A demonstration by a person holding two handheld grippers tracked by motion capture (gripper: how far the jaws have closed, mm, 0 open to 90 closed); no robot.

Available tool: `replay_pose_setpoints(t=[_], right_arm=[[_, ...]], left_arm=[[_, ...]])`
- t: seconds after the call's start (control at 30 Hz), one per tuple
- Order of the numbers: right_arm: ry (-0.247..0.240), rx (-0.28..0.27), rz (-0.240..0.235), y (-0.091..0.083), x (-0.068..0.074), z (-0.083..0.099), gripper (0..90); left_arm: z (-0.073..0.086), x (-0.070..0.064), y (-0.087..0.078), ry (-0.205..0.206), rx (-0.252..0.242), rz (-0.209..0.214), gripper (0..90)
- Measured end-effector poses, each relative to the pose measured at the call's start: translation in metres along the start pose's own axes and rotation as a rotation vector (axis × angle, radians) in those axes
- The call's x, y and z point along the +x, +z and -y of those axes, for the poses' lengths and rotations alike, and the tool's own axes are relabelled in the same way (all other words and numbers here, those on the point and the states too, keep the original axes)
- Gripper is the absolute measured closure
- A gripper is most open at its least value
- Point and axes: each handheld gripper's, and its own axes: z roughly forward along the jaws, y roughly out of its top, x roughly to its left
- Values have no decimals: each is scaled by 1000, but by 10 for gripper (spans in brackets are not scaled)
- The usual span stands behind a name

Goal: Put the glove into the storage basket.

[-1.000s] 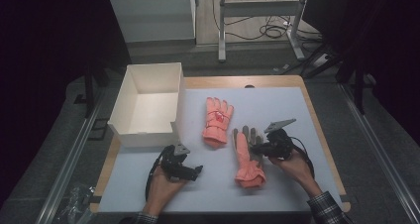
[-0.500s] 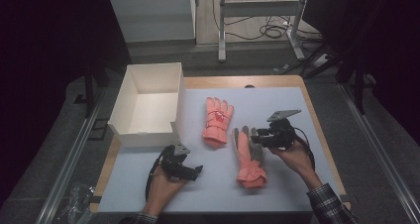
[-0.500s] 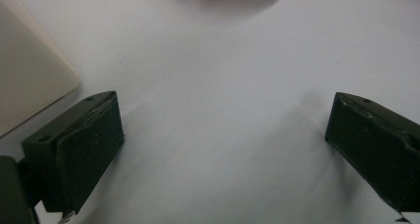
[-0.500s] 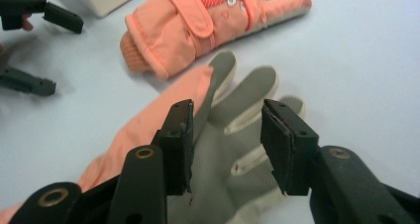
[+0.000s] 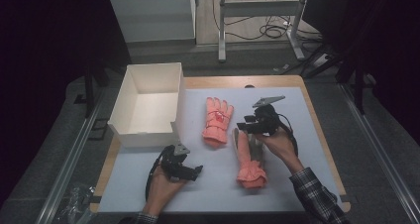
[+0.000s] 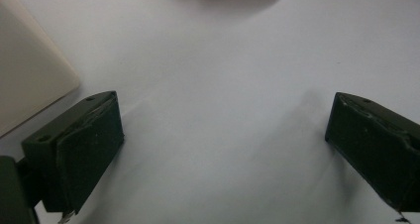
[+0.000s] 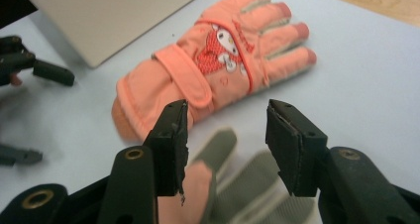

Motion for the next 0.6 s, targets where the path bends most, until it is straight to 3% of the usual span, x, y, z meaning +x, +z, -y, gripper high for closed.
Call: replay_pose_setpoints(t=[0.43,0.6], right_arm=[[-27,29,4,48,10,-35,453],[5,58,16,69,11,-42,407]], left_arm=[[0,0,0,1,-1,1,14],[0,0,0,0,0,1,14]])
